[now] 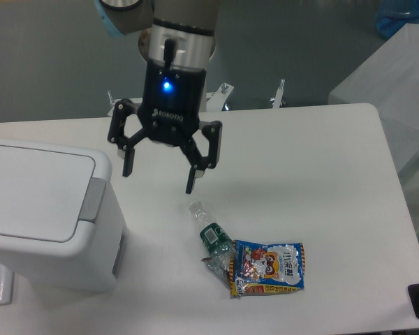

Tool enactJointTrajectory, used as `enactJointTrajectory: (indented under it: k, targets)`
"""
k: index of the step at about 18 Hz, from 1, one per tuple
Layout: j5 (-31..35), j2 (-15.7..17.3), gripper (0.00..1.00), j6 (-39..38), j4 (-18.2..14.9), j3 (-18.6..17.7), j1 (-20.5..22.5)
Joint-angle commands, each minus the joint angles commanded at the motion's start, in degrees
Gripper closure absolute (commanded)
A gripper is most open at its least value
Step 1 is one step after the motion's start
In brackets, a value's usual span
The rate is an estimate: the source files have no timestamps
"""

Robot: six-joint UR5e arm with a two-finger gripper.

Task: Open the trash can
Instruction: 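Lower the open gripper toward the lid of the white trash can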

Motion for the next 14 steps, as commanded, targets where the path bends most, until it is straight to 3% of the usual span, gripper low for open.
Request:
enactJointTrajectory:
  k: [6,14]
  targets:
    - [0.0,0.3,0.00,-0.1,0.1,-2.8,-0.4]
    - [-0.1,-0.7,0.00,-0.4,0.4,-3.4,-2.2]
